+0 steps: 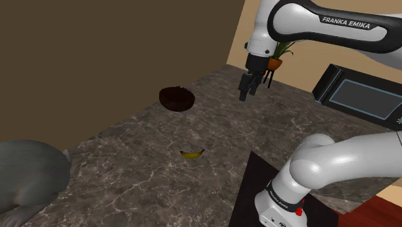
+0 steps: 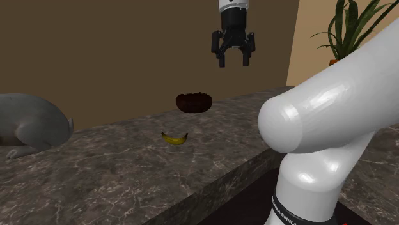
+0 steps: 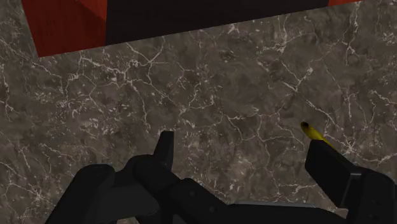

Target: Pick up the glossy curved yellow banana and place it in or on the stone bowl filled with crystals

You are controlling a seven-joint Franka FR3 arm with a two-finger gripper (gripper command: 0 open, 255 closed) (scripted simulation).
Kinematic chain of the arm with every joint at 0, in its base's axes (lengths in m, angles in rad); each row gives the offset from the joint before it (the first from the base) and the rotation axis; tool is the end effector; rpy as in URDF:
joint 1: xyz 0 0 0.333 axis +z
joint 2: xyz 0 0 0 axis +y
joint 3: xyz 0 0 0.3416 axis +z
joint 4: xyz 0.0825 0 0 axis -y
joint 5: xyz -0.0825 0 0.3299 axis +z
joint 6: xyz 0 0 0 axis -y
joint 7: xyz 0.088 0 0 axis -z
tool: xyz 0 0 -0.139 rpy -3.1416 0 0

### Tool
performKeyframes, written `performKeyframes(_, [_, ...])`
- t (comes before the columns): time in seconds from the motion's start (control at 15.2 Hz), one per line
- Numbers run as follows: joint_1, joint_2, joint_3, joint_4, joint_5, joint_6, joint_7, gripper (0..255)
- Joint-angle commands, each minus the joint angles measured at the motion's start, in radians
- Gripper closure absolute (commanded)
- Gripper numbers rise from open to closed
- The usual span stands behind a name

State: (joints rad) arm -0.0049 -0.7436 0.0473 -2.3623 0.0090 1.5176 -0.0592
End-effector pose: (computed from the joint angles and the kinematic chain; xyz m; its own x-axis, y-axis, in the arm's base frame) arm 0.2362 0.0156 0.5594 0.9910 0.0861 -0.1026 0.0883 -0.9960 0.0170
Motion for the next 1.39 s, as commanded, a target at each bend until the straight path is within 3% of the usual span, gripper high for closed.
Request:
performKeyframes(0.0, [0.0, 0.0, 0.0, 0.0, 0.0, 0.0, 0.0, 0])
performKeyframes(1.32, [0.31, 0.359, 0.131, -0.254, 0.067, 0.638, -0.432, 0])
